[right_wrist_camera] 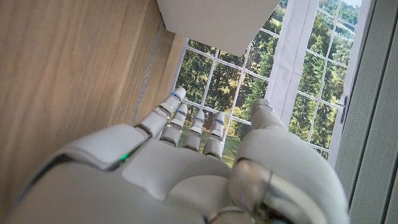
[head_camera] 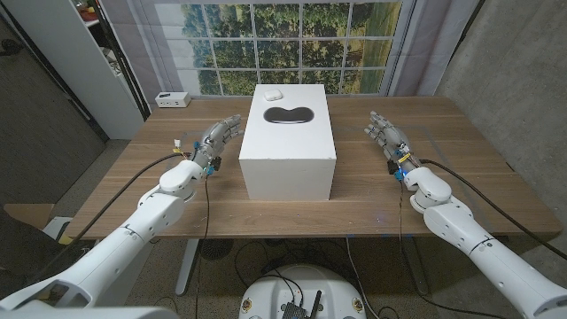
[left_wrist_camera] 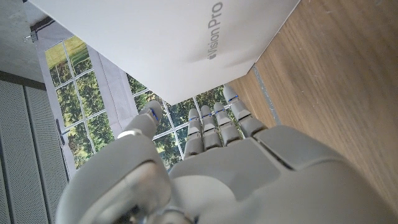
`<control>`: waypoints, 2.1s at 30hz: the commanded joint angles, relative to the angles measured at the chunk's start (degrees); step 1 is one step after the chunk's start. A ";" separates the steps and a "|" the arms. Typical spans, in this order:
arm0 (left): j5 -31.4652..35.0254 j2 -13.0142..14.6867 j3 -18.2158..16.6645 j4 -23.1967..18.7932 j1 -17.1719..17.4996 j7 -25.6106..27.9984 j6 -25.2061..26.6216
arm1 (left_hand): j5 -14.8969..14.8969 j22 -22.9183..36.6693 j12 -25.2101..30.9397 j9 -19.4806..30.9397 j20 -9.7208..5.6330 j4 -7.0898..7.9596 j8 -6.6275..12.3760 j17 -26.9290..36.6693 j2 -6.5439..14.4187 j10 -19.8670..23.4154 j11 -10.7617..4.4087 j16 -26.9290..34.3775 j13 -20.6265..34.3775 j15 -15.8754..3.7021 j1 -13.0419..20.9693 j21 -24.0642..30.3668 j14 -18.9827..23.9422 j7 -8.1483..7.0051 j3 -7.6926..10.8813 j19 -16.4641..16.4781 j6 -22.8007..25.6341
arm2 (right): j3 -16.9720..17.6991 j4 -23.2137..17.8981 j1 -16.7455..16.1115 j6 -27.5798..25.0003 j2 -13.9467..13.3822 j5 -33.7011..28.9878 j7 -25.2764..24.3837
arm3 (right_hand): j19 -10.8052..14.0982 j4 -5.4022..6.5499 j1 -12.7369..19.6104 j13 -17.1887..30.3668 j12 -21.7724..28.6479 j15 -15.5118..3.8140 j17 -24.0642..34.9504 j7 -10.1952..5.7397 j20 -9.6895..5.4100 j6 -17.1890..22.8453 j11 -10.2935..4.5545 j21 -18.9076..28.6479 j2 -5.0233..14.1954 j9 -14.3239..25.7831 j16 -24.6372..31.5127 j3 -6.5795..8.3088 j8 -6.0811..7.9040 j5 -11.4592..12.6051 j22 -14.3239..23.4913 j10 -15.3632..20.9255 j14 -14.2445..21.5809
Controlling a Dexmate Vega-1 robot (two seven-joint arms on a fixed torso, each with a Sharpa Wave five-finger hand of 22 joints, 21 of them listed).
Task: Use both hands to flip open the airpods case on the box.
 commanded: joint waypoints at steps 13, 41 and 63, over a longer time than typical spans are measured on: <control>9.96 13.04 -6.16 -12.94 3.80 5.23 6.05 | -0.16 0.30 -1.63 1.32 0.02 -2.57 0.67 0.44 -4.06 -9.59 0.60 -0.65 2.56 1.13 4.26 -5.81 -11.19 -2.50 -3.81 -5.50 -3.04 | 0.78 -11.17 -3.32 -8.03 -7.41 -3.44 -2.84 | -2.25 -0.25 0.36 0.85 0.06 -4.40 0.79 0.13 2.32 -2.43 0.67 -0.01 -0.25 0.26 0.54 -0.45 -1.25 -0.34 0.19 -1.08 -0.63; 23.67 14.44 3.94 -13.37 -16.17 0.07 20.60 | 0.41 0.42 -1.46 2.07 0.80 -2.47 3.12 0.36 -5.51 -14.58 -0.78 -0.21 3.11 1.36 8.68 -10.43 -16.65 -9.05 -5.84 -8.86 3.68 | -1.21 -25.88 2.40 -27.91 -18.95 -12.87 -3.79 | -8.18 -1.91 9.24 3.02 0.03 -1.89 0.97 -1.76 6.41 -3.81 -0.46 0.26 -4.74 0.62 0.14 0.07 -0.02 0.07 0.28 -8.39 -7.77; 30.68 7.41 14.14 -1.54 -27.35 -10.36 17.23 | 1.21 0.43 -1.36 1.58 0.64 -2.47 3.15 0.33 -8.91 -16.25 -0.58 -0.28 2.99 1.20 11.50 -12.63 -18.77 -10.53 -7.70 -10.09 5.09 | -3.95 -30.02 4.55 -30.01 -17.96 -19.21 -4.00 | -9.24 -1.53 9.54 3.22 0.28 -2.00 0.97 -1.98 6.76 -2.85 -0.23 0.17 -4.99 0.64 0.15 -0.18 0.13 0.02 0.26 -8.94 -8.91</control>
